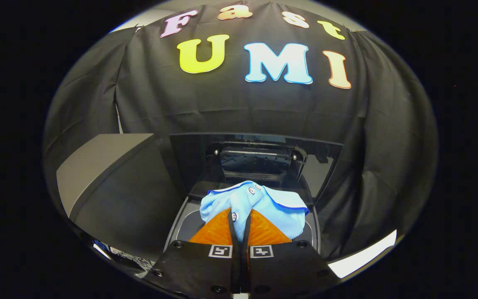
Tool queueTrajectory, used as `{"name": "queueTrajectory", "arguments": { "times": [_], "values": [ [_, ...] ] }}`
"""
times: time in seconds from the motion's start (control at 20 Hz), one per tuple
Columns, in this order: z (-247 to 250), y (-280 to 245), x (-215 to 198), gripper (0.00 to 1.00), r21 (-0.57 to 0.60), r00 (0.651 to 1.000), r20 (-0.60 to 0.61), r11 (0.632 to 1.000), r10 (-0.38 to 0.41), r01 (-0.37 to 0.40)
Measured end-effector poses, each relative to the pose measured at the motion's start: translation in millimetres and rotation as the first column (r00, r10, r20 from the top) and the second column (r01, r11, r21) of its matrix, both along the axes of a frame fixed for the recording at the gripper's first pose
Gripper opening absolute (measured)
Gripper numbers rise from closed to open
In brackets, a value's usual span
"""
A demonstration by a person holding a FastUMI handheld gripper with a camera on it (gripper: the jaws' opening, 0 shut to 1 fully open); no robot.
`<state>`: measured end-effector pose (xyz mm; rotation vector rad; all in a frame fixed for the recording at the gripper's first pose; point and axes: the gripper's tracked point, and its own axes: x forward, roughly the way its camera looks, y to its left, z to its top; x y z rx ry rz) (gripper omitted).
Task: Put the clothes into the washing machine and then close the washing machine lid.
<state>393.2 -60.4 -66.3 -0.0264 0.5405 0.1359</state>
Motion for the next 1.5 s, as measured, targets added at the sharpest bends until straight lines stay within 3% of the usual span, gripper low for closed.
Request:
{"name": "queueTrajectory", "arguments": {
  "times": [0.35,0.75,0.85,1.0,1.25,1.5],
  "values": [
    [-49.2,-3.5,-7.8,0.04,-0.02,0.994,-0.106,1.0,-0.014,0.012],
    [-79.6,-3.0,-10.5,0.16,-0.027,0.982,-0.189,0.999,-0.028,0.024],
    [-80.5,0.4,-20.4,0.3,-0.029,0.984,-0.175,0.999,-0.03,0.025],
    [-77.9,4.6,-26.6,0.98,-0.014,0.987,-0.156,0.999,-0.043,0.041],
    [-68.2,6.2,-31.2,0.98,-0.015,0.992,-0.116,0.999,-0.049,0.048],
    [-20.1,8.6,-15.3,0.97,0.052,0.996,0.063,0.997,-0.056,0.053]
  ]
}}
